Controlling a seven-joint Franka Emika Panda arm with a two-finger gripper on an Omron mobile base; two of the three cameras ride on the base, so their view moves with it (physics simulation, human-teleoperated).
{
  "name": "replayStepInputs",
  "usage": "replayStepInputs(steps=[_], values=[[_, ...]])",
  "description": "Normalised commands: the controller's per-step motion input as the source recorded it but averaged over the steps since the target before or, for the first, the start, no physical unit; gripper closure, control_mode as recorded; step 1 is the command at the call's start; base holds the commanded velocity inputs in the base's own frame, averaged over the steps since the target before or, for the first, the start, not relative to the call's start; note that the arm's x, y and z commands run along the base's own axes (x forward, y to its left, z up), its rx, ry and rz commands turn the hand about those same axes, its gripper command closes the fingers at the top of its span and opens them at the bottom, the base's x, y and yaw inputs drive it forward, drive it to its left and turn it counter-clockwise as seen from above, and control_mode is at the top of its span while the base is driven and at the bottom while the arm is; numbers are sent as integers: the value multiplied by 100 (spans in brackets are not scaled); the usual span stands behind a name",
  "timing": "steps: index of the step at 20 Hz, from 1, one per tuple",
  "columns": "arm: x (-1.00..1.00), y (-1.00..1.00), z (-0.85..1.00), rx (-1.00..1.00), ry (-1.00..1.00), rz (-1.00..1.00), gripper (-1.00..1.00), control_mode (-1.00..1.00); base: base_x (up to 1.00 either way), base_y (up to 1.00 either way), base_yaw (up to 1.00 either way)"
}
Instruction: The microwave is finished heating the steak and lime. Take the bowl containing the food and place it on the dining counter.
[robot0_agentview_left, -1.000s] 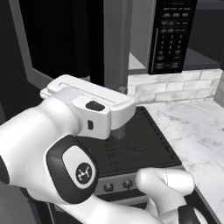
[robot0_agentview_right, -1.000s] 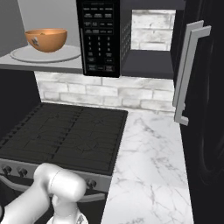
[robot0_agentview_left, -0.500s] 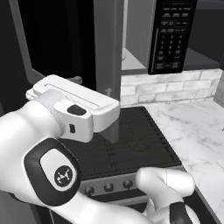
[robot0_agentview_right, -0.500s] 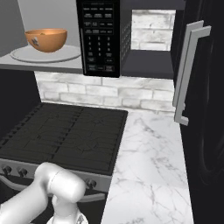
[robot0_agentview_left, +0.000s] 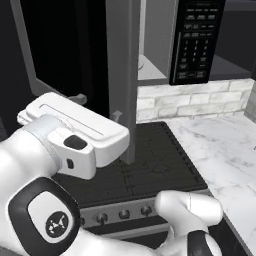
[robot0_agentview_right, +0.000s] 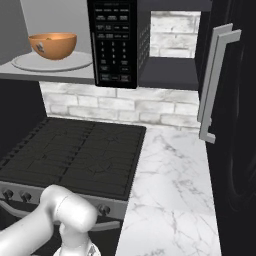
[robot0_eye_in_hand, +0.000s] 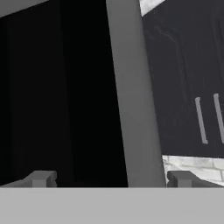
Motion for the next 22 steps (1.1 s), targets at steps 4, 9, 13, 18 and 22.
replayStepInputs(steps=[4,9,13,18,22], values=[[-99,0,0,0,-6,3,-100,-100,0,0,0],[-58,-44,17,14,-6,13,-100,-100,0,0,0],[-4,-100,37,37,0,27,-100,-100,0,0,0],[0,-99,41,34,0,33,-100,-100,0,0,0],[-2,-94,21,32,1,40,-100,-100,0,0,0]])
